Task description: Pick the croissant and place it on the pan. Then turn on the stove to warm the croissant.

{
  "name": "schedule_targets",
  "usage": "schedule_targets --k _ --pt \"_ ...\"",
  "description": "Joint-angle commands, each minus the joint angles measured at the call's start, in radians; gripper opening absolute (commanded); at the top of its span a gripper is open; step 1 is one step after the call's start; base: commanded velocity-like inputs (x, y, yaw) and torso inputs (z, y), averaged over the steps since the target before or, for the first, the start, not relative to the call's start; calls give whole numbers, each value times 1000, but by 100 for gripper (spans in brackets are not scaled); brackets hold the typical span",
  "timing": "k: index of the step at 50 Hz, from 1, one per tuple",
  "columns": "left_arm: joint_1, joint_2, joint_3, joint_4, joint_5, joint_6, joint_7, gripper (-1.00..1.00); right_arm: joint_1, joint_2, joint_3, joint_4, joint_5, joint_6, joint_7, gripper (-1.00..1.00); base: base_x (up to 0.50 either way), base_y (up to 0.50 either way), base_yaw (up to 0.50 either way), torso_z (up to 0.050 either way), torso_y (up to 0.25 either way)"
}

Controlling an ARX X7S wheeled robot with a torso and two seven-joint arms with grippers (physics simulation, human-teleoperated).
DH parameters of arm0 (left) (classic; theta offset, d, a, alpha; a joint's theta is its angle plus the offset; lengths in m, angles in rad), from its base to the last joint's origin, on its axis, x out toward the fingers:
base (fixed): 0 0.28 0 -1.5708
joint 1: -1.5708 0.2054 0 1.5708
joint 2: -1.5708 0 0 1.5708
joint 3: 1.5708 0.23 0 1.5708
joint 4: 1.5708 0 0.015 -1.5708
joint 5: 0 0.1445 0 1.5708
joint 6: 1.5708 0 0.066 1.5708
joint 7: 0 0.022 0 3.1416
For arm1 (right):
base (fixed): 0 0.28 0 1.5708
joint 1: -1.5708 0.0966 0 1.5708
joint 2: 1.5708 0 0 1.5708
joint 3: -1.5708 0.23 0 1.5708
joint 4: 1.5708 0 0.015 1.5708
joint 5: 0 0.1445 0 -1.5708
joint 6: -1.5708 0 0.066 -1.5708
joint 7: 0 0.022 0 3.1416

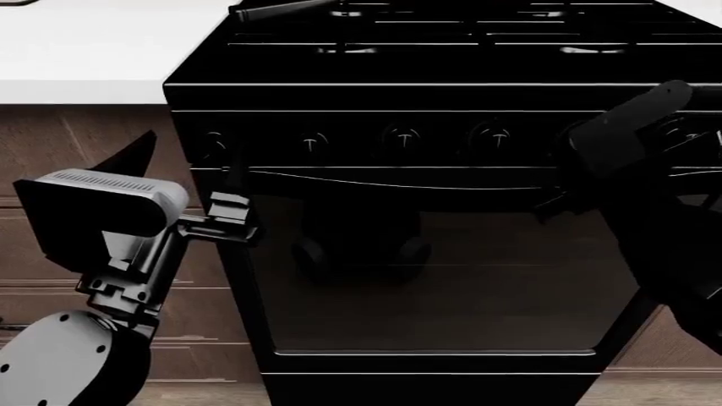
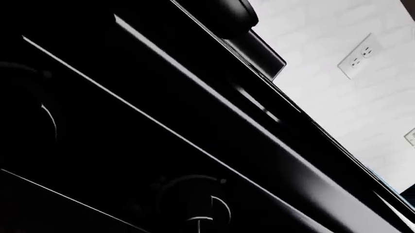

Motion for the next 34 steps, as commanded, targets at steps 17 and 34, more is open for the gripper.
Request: schedule_targets --k 17,34 --pt "-4 -8 -1 14 -6 -3 -8 100 50 14 64 -92 -22 38 -2 100 0 0 0 1 2" --pt "-2 -14 2 46 -13 -11 -20 100 17 103 126 -260 91 84 81 100 0 0 0 0 0"
